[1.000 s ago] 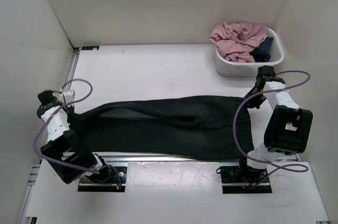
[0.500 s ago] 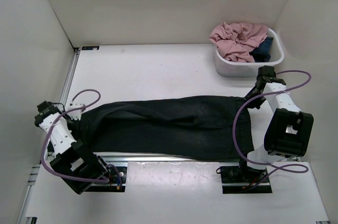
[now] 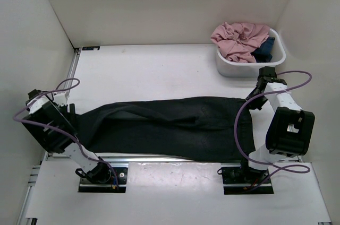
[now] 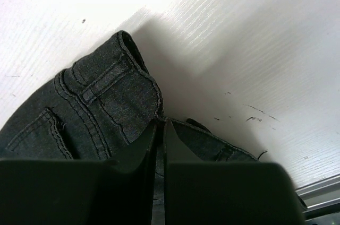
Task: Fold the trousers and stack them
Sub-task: Flatten the trousers out
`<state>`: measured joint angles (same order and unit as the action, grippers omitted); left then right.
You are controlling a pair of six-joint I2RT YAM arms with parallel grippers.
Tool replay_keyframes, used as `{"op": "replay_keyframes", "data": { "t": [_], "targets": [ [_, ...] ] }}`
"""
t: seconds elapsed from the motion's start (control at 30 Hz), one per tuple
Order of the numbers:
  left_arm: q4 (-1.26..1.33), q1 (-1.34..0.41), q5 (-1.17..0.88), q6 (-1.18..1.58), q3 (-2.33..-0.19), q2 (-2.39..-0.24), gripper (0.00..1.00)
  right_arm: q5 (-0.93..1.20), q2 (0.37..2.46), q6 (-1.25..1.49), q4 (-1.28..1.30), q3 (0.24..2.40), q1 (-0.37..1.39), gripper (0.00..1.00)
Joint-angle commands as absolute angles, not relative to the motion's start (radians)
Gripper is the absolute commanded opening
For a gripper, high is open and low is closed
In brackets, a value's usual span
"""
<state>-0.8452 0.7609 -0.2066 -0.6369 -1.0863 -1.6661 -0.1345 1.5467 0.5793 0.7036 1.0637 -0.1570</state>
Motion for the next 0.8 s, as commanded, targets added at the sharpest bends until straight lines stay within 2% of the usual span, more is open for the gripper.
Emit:
{"op": "replay_keyframes", "data": {
  "t": [0.0,0.3,0.37,0.47,0.5,0.57,0.6,0.67,0.7,0.77],
  "targets": [
    [-0.790,0.772,-0.187,-0.581,-1.181,-1.710,0.84,-0.163,1.555,0.555,0.707,1.055,-0.160,0.00],
    [-0.770,0.762,-0.199,-0.525,-1.258,-1.832,0.84,-0.163,1.565,0.555,0.698,1.046,-0.160,0.00],
    [-0.770,0.747,-0.215,-0.535,-1.258,-1.844,0.80,-0.163,1.575,0.555,0.698,1.046,-0.160,0.00],
    [-0.796,0.715,-0.215,-0.557,-1.218,-1.830,0.69,-0.163,1.575,0.555,0.707,1.066,-0.160,0.00],
    [-0.817,0.715,-0.228,-0.569,-1.207,-1.830,0.62,-0.163,1.575,0.555,0.707,1.066,-0.160,0.00],
    [-0.837,0.706,-0.229,-0.569,-1.184,-1.800,0.55,-0.172,1.575,0.555,0.707,1.077,-0.160,0.00],
    [-0.838,0.706,-0.216,-0.583,-1.184,-1.799,0.49,-0.172,1.575,0.555,0.707,1.087,-0.160,0.00],
    [-0.859,0.706,-0.183,-0.592,-1.170,-1.787,0.44,-0.172,1.575,0.555,0.716,1.088,-0.160,0.00],
    [-0.859,0.706,-0.157,-0.601,-1.170,-1.778,0.36,-0.172,1.585,0.555,0.716,1.097,-0.160,0.00],
    [-0.868,0.706,-0.131,-0.613,-1.170,-1.778,0.28,-0.172,1.585,0.555,0.716,1.097,-0.160,0.00]
  ]
}}
